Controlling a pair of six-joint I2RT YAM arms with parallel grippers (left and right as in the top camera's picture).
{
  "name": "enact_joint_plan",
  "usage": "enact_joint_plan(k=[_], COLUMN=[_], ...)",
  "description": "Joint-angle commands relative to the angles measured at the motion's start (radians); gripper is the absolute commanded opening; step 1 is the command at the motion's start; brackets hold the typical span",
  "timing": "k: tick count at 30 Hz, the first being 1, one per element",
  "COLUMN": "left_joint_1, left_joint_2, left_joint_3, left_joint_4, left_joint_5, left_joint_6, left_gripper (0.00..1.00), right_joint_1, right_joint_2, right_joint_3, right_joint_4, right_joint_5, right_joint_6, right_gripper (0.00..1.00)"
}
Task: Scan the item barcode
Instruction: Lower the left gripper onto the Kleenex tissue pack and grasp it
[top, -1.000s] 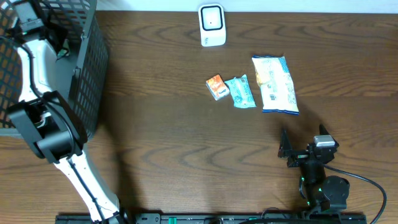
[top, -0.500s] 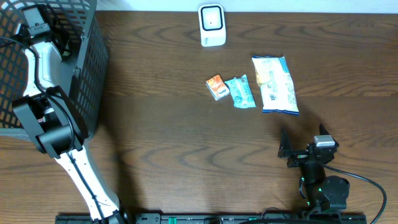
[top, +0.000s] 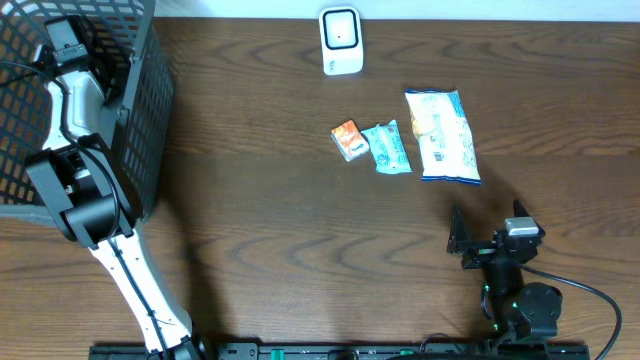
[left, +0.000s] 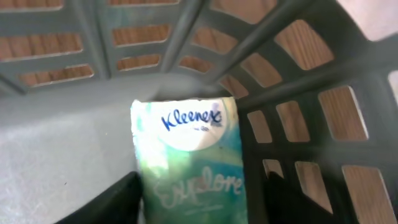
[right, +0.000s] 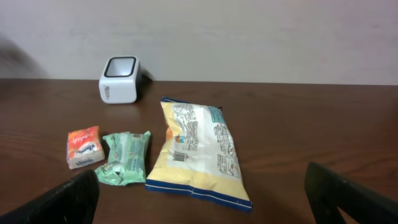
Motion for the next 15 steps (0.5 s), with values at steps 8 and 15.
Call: enact_joint_plan(k=[8,15], left_joint_1=[0.003,0.005], left_joint_2=[0.029,-0.031], left_joint_3=[0.003,0.004], left_joint_4=[-0.029,-0.117], left_joint_5=[-0.019,-0.019], left_joint_6=[0.092,0.092], left_gripper=[0.08,0.07], right_joint_1=[0.007,0.007], right_joint_2=[-0.005,-0.005], right_joint_3=[-0.001,-0.001], right_joint_4=[-0.005,-0.004], right_joint_5=[-0.003,-0.003], right_joint_6=[-0.011,-0.011], right_gripper=[0.99,0.99])
